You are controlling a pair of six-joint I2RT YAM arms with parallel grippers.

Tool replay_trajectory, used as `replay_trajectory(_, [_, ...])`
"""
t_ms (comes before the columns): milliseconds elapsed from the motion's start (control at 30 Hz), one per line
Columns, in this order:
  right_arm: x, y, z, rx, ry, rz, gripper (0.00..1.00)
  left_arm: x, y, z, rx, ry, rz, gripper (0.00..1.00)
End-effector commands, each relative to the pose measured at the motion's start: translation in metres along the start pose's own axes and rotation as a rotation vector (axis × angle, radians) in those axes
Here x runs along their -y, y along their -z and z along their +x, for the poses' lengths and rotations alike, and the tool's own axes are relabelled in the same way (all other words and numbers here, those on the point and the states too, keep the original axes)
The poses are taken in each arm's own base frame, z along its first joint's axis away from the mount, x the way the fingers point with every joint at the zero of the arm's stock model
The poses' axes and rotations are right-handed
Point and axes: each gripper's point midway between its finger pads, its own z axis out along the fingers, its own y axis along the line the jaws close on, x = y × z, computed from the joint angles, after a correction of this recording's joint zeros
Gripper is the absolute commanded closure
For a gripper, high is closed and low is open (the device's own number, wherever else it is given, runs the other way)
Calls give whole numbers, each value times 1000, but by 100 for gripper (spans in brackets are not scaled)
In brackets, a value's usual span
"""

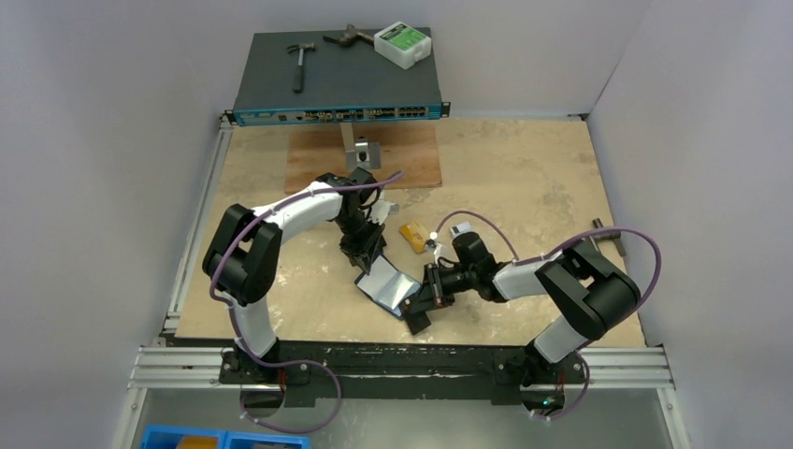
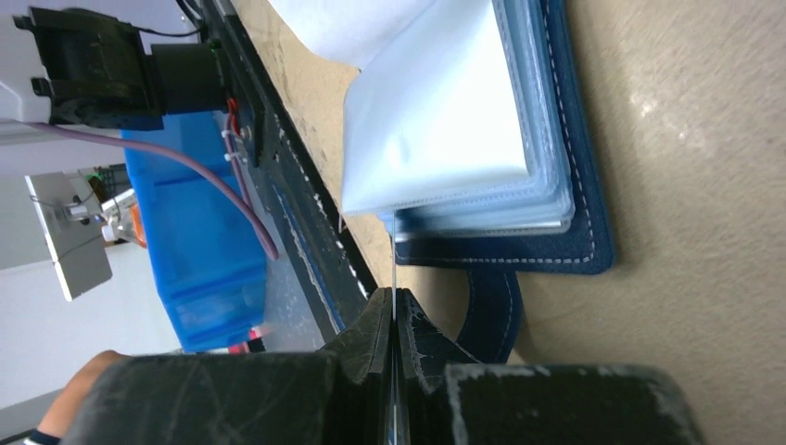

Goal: Put the credit cards into the card holder
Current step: Open the card holder at the center of the board.

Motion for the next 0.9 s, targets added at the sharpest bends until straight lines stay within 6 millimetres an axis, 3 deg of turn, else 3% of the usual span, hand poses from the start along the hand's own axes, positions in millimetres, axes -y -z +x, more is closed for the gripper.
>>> replay_trajectory(0, [-18, -5, -36, 93, 58, -39, 100, 14, 15, -9, 67, -39, 59, 100])
replay_trajectory(100, [-28, -5, -48, 121, 72, -57, 100, 22, 15, -9, 70, -39, 112, 99])
replay_trajectory(167, [-34, -5, -54, 133, 82, -71, 100, 22, 15, -9, 62, -24, 126, 75])
replay_trajectory(300, [-34, -12, -61, 132, 86, -71, 100, 27, 18, -11, 66, 12, 213, 62])
replay_trajectory(633, [-15, -29, -64, 125, 58, -50, 100, 27, 17, -12, 56, 36, 283, 57])
replay_trajectory(867, [-33, -34, -82, 157, 91, -95, 100, 28, 14, -14, 47, 40, 303, 58])
